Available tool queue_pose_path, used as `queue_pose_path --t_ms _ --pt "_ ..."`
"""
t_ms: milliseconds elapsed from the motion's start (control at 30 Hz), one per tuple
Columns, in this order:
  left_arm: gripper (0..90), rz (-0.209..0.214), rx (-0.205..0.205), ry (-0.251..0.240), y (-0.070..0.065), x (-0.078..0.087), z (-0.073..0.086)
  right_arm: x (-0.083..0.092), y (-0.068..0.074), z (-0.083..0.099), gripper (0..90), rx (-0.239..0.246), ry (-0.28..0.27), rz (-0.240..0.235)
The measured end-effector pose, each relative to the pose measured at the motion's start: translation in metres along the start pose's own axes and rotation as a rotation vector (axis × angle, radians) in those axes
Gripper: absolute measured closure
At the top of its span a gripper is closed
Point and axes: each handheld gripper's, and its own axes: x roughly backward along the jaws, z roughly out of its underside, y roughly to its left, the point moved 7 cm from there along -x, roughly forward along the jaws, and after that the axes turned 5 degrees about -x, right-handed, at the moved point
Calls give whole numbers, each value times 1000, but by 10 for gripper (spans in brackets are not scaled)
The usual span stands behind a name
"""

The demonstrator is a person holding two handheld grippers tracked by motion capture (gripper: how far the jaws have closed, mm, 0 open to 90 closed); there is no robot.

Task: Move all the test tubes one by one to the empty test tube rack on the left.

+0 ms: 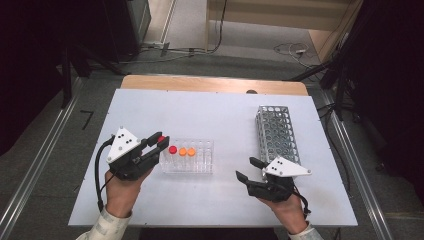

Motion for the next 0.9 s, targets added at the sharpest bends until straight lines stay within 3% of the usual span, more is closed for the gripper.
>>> queue_pose_path --t_ms 133,400,900 --pt "707 -23 4 5 4 -7 4 0 -2 1 341 -3 2 3" --pt "706 -56 -33 42 3 -19 19 -1 -3 1 341 -2 3 8" --pt "702 -61 -11 79 1 -24 40 -2 -3 3 342 -1 9 9"
